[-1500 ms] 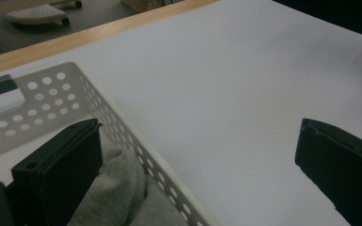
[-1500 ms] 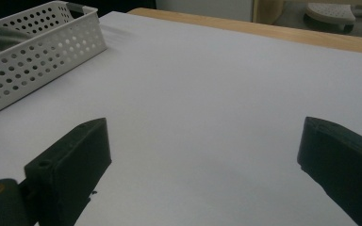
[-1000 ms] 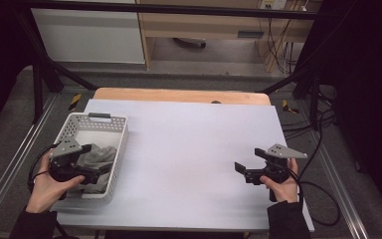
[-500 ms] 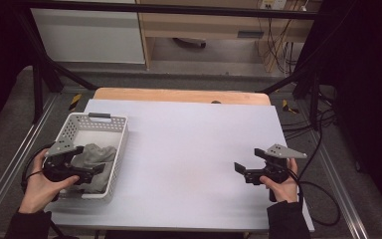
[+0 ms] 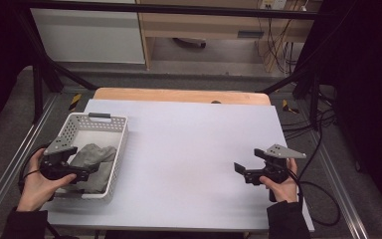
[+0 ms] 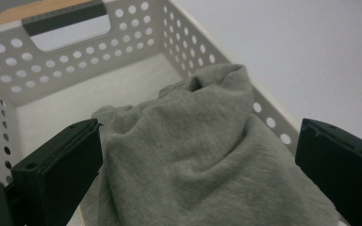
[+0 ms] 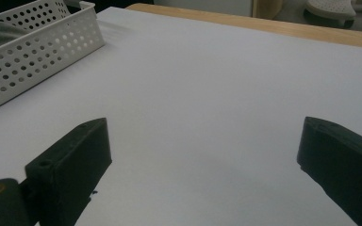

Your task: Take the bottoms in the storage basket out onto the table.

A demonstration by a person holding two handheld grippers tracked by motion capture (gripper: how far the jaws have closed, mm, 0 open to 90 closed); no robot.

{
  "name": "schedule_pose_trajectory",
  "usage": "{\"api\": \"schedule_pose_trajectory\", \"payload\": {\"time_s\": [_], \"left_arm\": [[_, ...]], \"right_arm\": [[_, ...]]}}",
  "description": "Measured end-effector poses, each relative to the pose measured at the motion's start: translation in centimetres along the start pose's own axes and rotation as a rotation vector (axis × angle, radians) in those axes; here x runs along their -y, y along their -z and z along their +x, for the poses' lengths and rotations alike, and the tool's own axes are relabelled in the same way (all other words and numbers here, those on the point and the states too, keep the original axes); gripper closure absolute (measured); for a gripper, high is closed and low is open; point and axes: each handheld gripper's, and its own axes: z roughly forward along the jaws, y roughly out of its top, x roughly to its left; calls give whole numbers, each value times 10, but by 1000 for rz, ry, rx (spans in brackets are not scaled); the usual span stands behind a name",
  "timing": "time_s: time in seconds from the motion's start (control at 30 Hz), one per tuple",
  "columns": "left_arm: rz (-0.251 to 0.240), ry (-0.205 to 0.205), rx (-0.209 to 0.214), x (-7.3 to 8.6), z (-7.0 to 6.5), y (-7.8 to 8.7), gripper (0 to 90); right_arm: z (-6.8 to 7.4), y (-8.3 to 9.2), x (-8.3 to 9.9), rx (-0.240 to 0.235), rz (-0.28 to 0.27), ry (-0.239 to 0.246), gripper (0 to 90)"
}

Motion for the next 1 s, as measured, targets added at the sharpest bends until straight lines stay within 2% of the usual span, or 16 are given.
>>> {"api": "schedule_pose_trajectory", "payload": {"time_s": [0.4, 0.5, 0.7, 1.0], "left_arm": [[47, 30, 0, 7, 9, -11, 15], [61, 34, 1, 7, 8, -12, 15], [108, 18, -12, 7, 6, -17, 18], [149, 30, -26, 8, 4, -21, 32]], "right_arm": [[0, 0, 0, 0, -3, 2, 38], [0, 0, 0, -1, 1, 0, 38], [0, 0, 0, -2, 4, 2, 38], [-1, 0, 0, -1, 5, 2, 38]]}}
